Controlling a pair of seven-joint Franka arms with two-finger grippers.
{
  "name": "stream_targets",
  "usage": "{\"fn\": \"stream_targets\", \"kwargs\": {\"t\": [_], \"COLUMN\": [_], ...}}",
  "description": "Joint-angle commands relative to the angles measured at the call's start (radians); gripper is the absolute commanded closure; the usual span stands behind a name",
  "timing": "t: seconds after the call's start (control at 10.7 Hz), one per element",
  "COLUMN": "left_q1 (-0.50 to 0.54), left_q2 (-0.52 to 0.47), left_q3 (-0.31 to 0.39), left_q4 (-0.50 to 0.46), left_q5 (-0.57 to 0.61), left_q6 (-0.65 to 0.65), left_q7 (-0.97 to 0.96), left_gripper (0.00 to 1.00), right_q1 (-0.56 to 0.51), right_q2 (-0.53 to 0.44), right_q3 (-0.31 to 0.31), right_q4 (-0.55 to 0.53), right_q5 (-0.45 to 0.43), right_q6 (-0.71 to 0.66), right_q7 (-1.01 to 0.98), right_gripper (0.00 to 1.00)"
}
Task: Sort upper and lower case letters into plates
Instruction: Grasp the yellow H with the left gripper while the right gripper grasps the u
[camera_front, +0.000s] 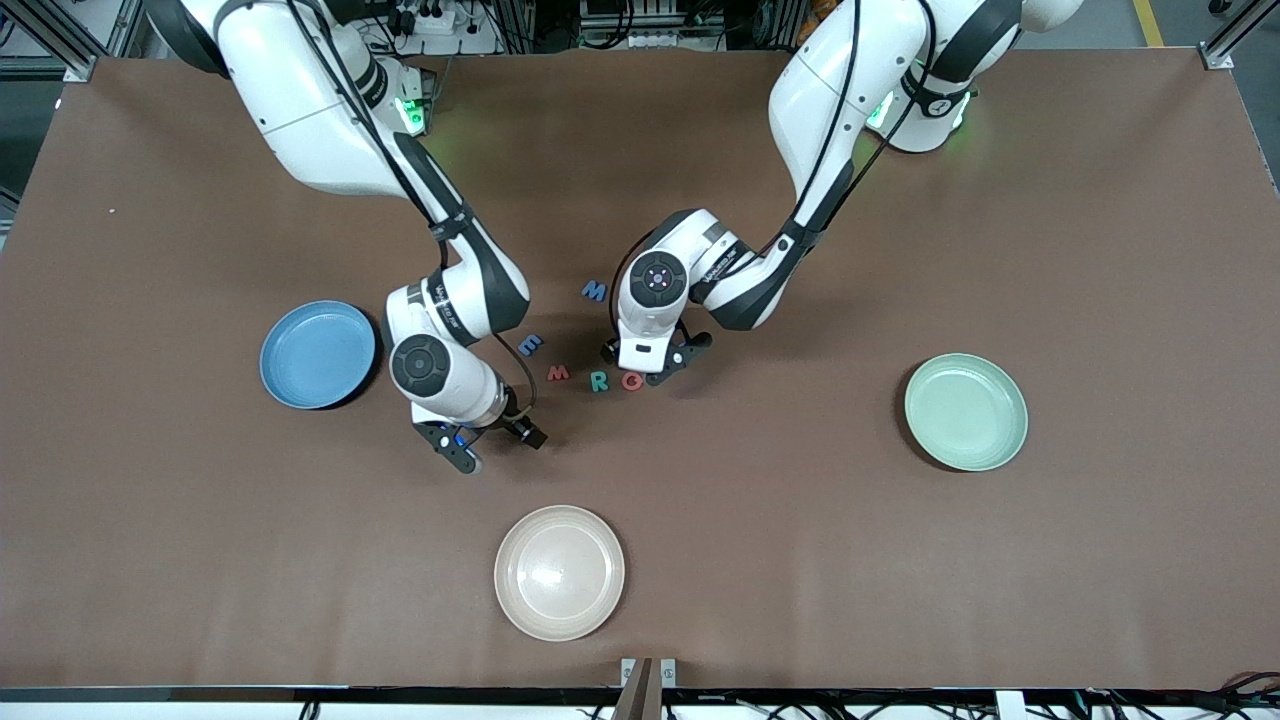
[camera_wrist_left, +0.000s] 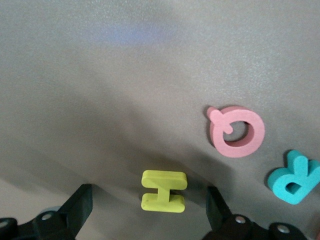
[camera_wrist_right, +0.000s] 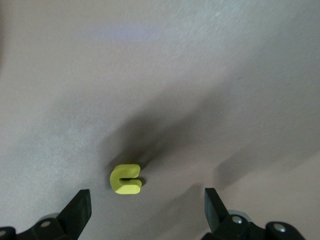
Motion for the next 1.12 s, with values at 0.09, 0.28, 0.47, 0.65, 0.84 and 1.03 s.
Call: {"fn": "stream_targets", "kwargs": {"t": [0.09, 0.28, 0.47, 0.65, 0.84, 1.03], "left_q1": [-0.010, -0.010, -0.010, -0.011, -0.011, -0.010], "left_q2": [0.005, 0.002, 0.002, -0.003, -0.004, -0.009], "left_q3": [0.006, 0.006, 0.006, 0.006, 0.006, 0.006], "left_q4": [0.003, 0.003, 0.005, 0.006, 0.005, 0.005], "left_q5": [0.027, 0.027, 0.028, 0.028, 0.030, 0.030], "left_q6": [0.001, 0.001, 0.001, 0.001, 0.001, 0.001], "left_q7": [-0.044, -0.044, -0.029, -0.029, -0.029, -0.031], "left_gripper": [0.00, 0.20, 0.54, 0.75, 0.95, 1.00], "right_q1": [0.007, 0.000, -0.001, -0.005, -0.005, -0.004], "right_q2": [0.030, 0.030, 0.032, 0.036, 0.039, 0.039], "right_q3": [-0.004, -0.004, -0.004, -0.004, -0.004, -0.004], "right_q4": [0.033, 0.036, 0.036, 0.036, 0.036, 0.038], "right_q5": [0.011, 0.009, 0.009, 0.011, 0.011, 0.011], "right_q6": [0.007, 0.006, 0.006, 0.007, 0.006, 0.006], "right_q7": [0.018, 0.015, 0.015, 0.015, 0.015, 0.015], "right_gripper": [0.10, 0.25, 0.39, 0.43, 0.47, 0.68]}}
